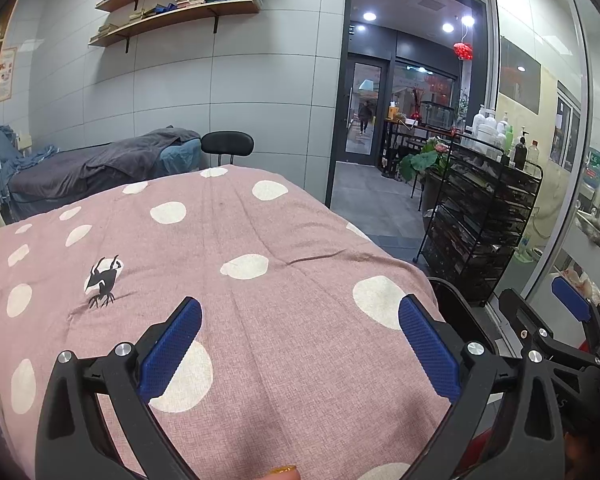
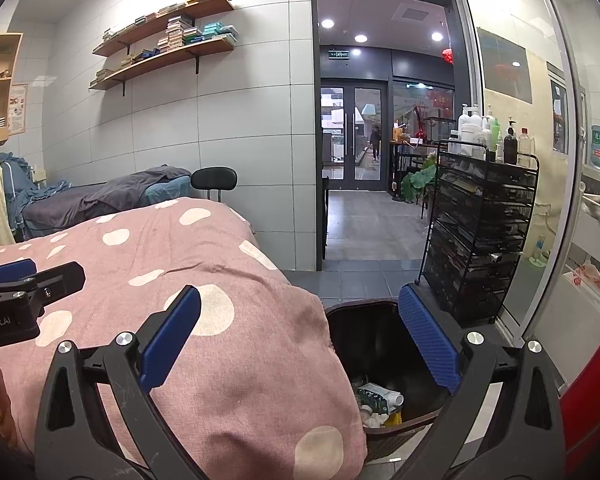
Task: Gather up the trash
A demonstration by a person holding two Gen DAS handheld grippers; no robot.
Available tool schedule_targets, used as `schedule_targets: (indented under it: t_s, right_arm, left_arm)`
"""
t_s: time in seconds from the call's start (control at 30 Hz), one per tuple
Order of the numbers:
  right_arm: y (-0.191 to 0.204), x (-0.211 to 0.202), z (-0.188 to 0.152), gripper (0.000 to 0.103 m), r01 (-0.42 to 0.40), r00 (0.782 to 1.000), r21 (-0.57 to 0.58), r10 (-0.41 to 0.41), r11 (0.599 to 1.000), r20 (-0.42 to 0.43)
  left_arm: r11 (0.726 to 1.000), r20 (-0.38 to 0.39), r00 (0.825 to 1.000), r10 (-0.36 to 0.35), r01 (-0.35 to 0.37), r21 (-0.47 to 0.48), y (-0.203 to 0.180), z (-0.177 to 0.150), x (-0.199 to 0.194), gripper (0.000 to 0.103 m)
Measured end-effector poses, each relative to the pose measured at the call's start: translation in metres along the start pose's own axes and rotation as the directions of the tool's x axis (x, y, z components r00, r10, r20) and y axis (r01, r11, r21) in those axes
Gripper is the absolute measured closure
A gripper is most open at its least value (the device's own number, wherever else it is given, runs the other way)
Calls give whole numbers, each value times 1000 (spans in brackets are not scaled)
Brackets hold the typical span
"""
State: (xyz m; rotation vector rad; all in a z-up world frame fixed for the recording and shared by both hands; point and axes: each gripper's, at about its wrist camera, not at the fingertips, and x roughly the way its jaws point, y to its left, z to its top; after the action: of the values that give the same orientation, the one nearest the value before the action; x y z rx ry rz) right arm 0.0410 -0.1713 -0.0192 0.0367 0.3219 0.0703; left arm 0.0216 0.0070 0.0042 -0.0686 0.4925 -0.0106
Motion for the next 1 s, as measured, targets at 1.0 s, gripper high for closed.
schedule_targets:
  t_s: [1.0]
  right_arm:
    - [-1, -1, 0, 6, 0, 1000, 2, 0, 1000, 0]
  left_arm:
    - [1000, 1, 1000, 5, -5, -1, 1, 0, -1, 6]
